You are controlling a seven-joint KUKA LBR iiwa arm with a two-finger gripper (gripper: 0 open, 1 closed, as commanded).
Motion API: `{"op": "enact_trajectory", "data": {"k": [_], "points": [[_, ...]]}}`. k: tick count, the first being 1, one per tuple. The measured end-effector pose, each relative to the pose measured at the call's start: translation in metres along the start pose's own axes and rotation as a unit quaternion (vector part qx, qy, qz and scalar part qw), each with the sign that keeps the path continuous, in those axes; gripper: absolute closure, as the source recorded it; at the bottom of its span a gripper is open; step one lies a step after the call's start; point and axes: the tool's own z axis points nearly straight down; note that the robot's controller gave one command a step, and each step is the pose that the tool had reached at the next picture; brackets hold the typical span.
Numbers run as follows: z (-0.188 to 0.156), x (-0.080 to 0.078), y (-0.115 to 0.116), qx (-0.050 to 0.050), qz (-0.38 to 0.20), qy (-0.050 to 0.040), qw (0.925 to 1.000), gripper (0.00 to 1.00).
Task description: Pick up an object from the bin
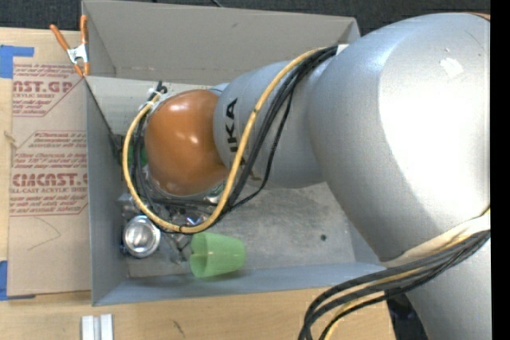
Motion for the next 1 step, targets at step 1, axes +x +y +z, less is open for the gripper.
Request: {"op": "enact_trajectory", "data": {"k": [1], "points": [[-0.0002,0.0013,-0.0031,0.002,0.002,0.0016,1.0000,1.00]]}}
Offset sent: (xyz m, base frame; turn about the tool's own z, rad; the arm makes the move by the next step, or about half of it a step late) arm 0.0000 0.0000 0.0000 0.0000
